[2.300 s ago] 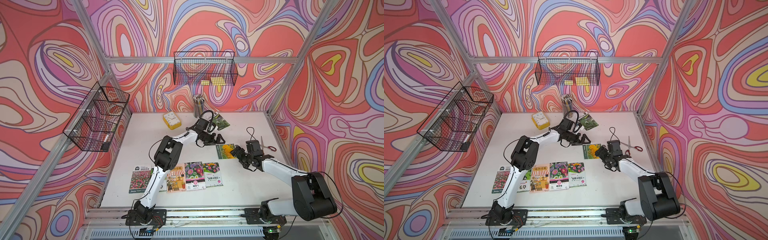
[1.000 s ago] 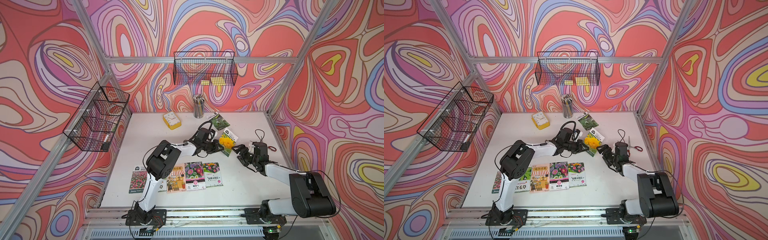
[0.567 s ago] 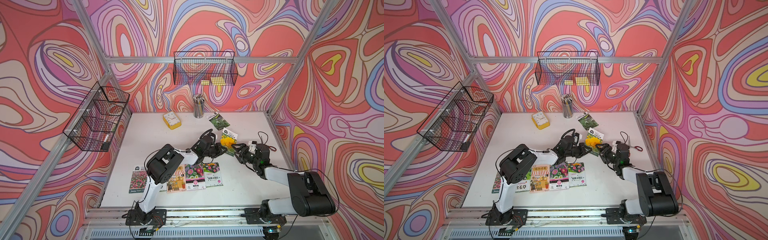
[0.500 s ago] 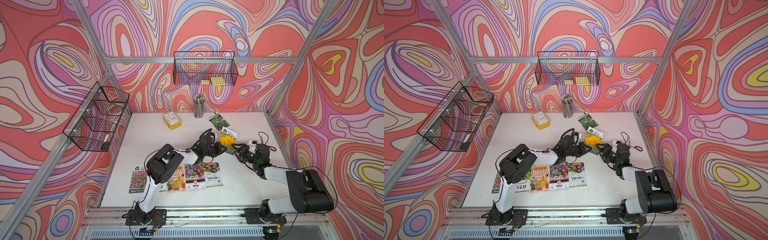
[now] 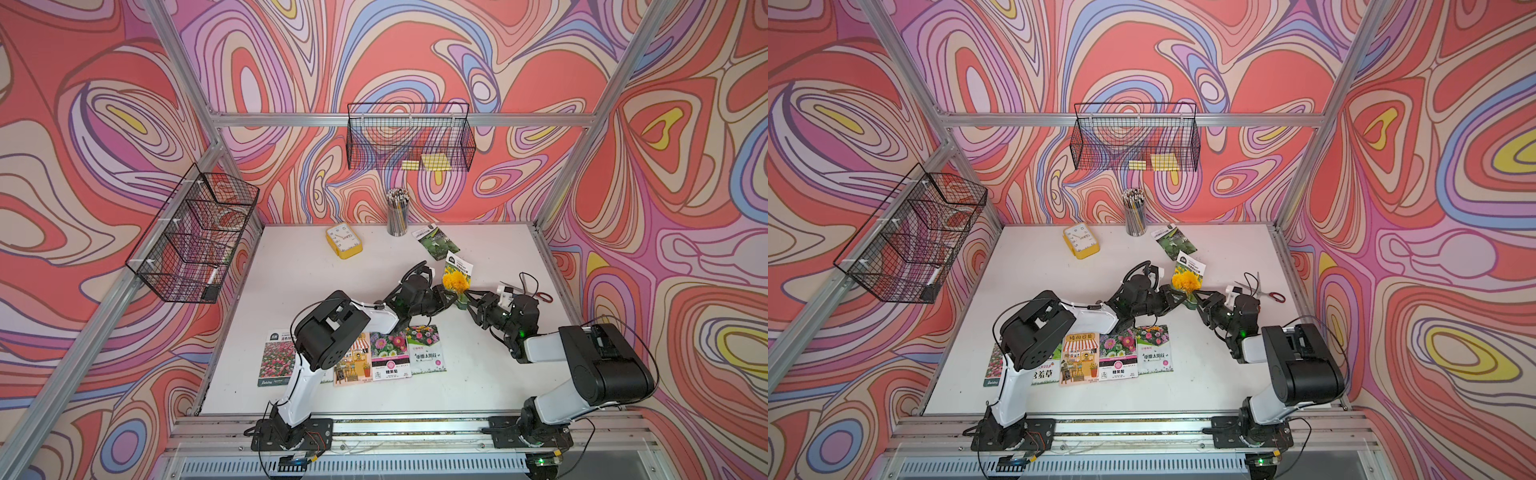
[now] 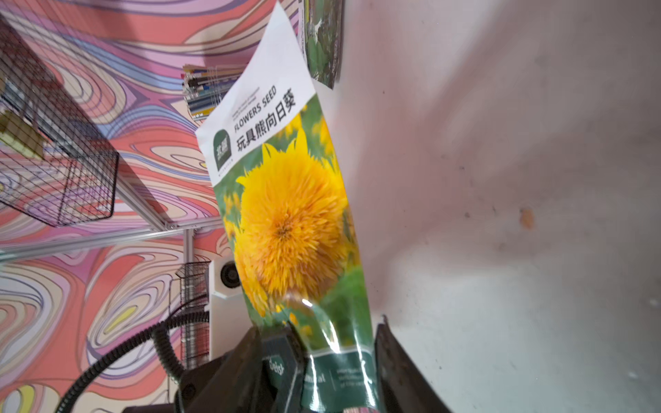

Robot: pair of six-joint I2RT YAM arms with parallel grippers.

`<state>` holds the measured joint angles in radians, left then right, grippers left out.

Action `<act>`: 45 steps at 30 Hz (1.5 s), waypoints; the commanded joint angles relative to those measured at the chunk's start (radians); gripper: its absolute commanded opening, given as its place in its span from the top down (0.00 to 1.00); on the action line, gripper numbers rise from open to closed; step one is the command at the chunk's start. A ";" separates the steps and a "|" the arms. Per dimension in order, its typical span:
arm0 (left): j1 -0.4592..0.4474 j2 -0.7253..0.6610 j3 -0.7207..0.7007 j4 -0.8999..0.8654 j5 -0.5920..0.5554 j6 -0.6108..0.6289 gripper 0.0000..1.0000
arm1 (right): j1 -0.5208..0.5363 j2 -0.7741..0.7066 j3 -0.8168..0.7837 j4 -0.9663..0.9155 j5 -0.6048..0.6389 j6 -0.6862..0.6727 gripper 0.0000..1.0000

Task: Arrange the seed packets in a row
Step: Pick up the seed packet from the center of the board, then place the seed packet at the center of the board.

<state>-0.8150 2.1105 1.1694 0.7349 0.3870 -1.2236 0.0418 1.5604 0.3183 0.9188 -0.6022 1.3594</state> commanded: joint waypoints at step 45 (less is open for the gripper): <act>0.165 -0.405 -0.198 -0.324 0.028 0.235 0.01 | -0.007 -0.608 -0.114 -1.234 0.032 -0.550 1.00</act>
<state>-0.6491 1.7233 0.9852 0.4267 0.4076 -1.0054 0.0380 1.0035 0.2119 -0.2459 -0.6128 0.8200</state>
